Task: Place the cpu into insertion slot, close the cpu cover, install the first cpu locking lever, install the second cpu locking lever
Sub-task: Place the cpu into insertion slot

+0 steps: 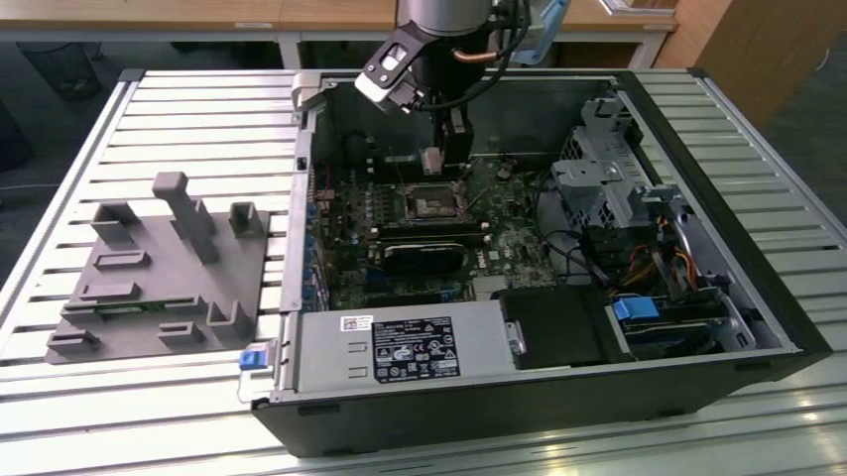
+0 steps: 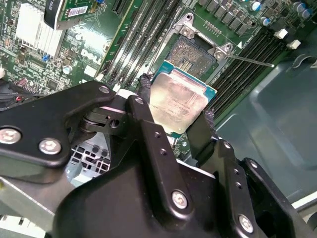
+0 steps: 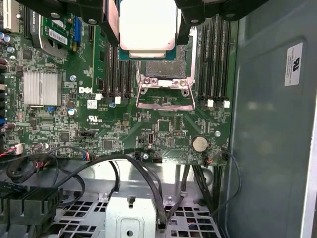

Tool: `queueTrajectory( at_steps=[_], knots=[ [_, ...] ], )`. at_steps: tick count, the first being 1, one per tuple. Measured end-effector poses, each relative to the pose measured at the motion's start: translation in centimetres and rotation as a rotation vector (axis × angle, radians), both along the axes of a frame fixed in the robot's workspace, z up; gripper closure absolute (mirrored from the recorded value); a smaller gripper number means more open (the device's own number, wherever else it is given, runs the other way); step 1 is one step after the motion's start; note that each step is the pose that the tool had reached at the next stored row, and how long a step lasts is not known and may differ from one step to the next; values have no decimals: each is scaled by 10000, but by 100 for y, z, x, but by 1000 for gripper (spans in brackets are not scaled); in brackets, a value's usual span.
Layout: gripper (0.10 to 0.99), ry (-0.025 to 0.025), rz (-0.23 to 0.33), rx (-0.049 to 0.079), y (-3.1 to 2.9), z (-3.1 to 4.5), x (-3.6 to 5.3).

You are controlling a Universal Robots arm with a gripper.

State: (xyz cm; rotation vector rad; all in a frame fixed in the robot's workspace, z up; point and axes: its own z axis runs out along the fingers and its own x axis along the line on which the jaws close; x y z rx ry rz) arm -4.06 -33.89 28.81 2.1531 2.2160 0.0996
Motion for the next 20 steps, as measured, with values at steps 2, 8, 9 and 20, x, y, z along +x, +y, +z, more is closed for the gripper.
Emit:
queueTrajectory(
  at_steps=[2,8,9,20],
  knots=[
    [545,0,0,0,0,-7,0],
    [545,0,0,-6,0,-46,0],
    [545,0,0,-10,0,-59,0],
    [545,0,0,-23,7,-230,0]
  ],
)
